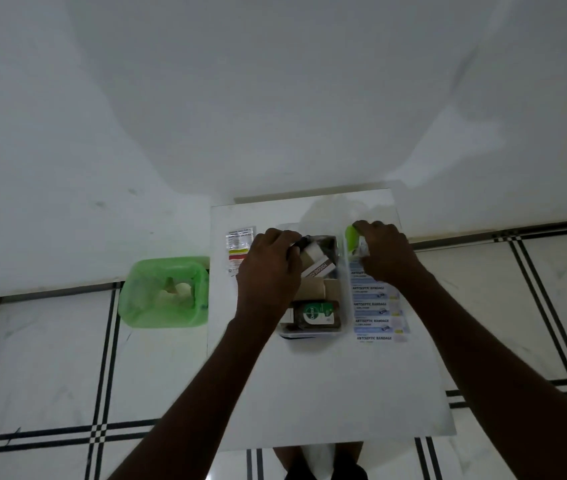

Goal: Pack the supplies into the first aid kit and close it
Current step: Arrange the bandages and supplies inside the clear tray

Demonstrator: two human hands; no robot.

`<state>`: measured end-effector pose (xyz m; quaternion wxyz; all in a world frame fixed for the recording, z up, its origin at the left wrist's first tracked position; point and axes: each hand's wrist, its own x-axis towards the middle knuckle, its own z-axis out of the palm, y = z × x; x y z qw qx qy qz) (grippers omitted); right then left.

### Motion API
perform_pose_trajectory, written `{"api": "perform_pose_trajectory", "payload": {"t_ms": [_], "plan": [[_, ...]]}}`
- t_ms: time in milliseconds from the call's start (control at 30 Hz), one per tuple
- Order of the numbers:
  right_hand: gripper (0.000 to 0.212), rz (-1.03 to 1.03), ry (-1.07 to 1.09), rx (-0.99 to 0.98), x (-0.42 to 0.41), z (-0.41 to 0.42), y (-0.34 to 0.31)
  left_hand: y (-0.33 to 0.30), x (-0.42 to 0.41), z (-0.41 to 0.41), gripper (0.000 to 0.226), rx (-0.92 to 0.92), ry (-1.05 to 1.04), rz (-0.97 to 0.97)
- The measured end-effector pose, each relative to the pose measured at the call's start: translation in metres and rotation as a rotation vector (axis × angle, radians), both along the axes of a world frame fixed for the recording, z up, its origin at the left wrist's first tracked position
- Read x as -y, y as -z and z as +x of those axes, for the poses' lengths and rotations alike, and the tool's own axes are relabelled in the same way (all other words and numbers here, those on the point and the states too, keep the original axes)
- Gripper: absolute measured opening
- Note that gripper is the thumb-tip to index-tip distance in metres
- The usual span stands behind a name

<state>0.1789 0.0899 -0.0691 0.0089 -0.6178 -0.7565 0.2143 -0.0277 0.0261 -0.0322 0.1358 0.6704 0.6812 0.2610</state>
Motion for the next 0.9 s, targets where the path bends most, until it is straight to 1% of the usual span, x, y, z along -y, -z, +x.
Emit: {"api": "perform_pose_trajectory", "payload": {"t_ms": [100, 233, 267, 333, 400, 467, 500, 600, 667, 700, 767, 833, 900], "plan": [[0.057, 0.100, 0.053, -0.059, -0.009, -0.001, -0.008, 0.001, 0.001, -0.008, 0.023, 0.029, -0.024, 0.016], [0.062, 0.314, 0.156, -0.142, -0.004, 0.002, -0.043, 0.005, 0.006, -0.024, 0.032, 0.098, -0.126, 0.078], [0.060, 0.358, 0.161, -0.183, 0.002, -0.001, -0.054, 0.008, 0.007, -0.027, 0.033, 0.127, -0.153, 0.079], [0.056, 0.402, 0.086, -0.236, 0.014, -0.019, -0.071, 0.012, 0.008, -0.037, 0.030, 0.178, -0.215, 0.071], [0.058, 0.336, -0.025, -0.192, 0.024, -0.045, -0.070, 0.016, 0.008, -0.051, 0.028, 0.182, -0.283, 0.052], [0.062, 0.204, -0.110, -0.110, 0.033, -0.068, -0.054, 0.025, 0.010, -0.065, 0.027, 0.138, -0.314, 0.007], [0.065, 0.149, -0.136, -0.103, 0.036, -0.077, -0.045, 0.031, 0.012, -0.071, 0.026, 0.114, -0.312, -0.028], [0.069, 0.035, -0.097, -0.193, 0.042, -0.084, -0.029, 0.048, 0.019, -0.080, 0.023, 0.061, -0.289, -0.138], [0.071, 0.035, -0.063, -0.232, 0.043, -0.083, -0.027, 0.053, 0.021, -0.082, 0.023, 0.024, -0.300, -0.196], [0.072, 0.039, -0.064, -0.229, 0.043, -0.083, -0.027, 0.055, 0.023, -0.082, 0.027, 0.006, -0.321, -0.239], [0.074, 0.017, -0.072, -0.222, 0.043, -0.085, -0.028, 0.056, 0.025, -0.077, 0.045, -0.018, -0.349, -0.361], [0.076, -0.019, -0.066, -0.231, 0.044, -0.086, -0.029, 0.056, 0.029, -0.068, 0.060, -0.040, -0.331, -0.466], [0.073, 0.010, -0.053, -0.274, 0.045, -0.084, -0.029, 0.056, 0.033, -0.060, 0.062, -0.045, -0.335, -0.490]]}}
